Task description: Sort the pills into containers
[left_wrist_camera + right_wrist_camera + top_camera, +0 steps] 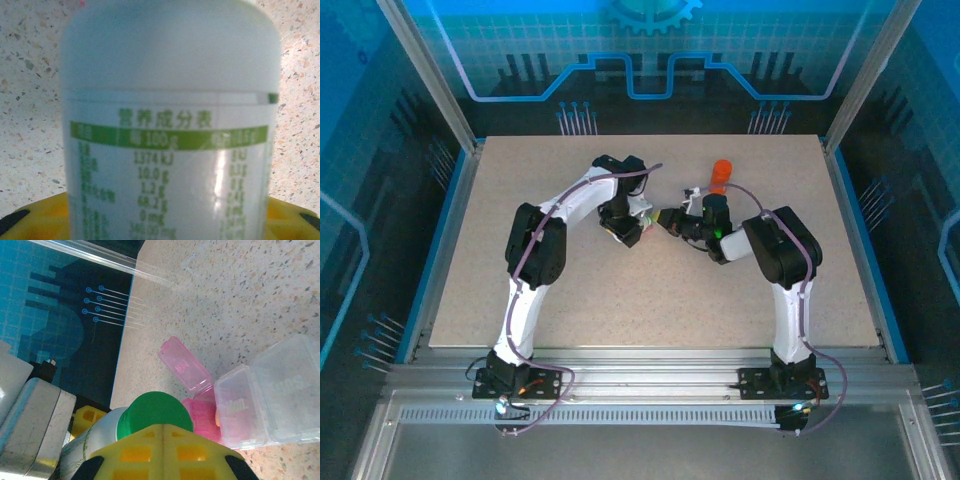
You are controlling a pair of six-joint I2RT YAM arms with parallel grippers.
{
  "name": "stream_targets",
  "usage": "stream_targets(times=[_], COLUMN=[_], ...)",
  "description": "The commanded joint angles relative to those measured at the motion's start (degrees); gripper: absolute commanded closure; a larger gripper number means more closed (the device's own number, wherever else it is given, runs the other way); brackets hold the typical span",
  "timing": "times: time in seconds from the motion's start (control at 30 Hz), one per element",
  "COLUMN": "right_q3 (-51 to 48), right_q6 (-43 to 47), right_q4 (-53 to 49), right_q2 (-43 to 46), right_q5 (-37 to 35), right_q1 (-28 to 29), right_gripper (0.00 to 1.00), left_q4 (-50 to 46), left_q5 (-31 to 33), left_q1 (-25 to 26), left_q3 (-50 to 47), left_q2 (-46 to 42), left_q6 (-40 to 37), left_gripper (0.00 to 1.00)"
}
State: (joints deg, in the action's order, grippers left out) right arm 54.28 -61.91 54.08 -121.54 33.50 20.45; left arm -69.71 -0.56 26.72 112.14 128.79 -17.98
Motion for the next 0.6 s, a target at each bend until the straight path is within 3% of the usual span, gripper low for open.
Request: stream_targets(times=[0.0,0.27,0.57], right_q3=[0.77,0.75,2.1], right_q6=[0.31,1.64,1.62], right_q4=[1.5,-0.77,-2.51], right_q2=[2.56,5.07,1.82], right_q5=[0.88,-0.06,-0.72], right_q1=[1.16,1.93,3.1], right_gripper=[0.95,0.95,0.95], left_q4=[-0.82,-0.69,-1.02], left_q5=[-1.63,-1.96,-2.43], left_q1=[-0.44,-0.44,-0.44], left_q3=[1.95,2.12,2.21], left_q2=[-0.09,0.27,0.04], left_q6=[0.48,0.57,0.55], left_gripper=[1.0,1.0,1.0])
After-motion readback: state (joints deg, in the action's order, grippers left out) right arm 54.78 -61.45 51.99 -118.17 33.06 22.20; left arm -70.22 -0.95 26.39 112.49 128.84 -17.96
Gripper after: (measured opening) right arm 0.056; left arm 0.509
